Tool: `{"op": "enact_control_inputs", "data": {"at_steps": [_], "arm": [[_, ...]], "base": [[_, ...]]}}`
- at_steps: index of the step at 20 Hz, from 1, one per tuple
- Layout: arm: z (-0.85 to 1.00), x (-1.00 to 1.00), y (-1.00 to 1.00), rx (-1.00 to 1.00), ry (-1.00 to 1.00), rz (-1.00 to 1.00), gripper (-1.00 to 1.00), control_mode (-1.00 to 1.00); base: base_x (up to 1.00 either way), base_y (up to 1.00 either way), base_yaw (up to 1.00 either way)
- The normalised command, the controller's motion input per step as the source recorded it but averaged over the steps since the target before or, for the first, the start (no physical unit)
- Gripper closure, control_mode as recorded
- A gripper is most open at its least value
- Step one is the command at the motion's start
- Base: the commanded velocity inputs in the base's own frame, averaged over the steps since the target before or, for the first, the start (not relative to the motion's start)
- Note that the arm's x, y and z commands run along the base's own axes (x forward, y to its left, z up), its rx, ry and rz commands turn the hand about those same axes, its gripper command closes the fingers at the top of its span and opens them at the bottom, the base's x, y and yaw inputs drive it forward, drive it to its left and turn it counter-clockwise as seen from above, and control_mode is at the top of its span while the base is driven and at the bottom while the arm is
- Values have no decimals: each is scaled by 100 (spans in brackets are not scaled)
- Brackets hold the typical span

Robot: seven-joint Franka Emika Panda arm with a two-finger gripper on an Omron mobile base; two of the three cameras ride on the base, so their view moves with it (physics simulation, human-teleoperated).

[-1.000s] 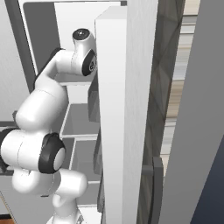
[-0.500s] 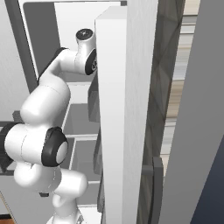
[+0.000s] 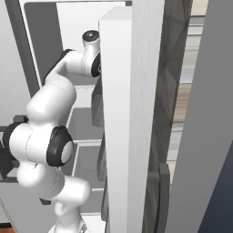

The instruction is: Take the cheese, fish, and squash from the fridge and place them on the plate on the dining counter to create an appetizer plate.

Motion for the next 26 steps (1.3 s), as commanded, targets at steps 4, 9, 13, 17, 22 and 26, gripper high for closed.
{"op": "enact_control_inputs", "data": {"at_steps": [4,9,13,17,22,26], "arm": [[-6,29,0,0,0,-5,-100,-100],[-5,20,0,0,0,-7,-100,-100],[-3,12,0,0,0,-10,-100,-100],[-1,9,0,0,0,-11,-100,-100],[-2,1,0,0,0,-12,-100,-100],[-4,0,-2,0,0,-11,-100,-100]], "base": [[0,0,0],[0,0,0],[0,0,0],[0,0,0],[0,0,0],[0,0,0]]}}
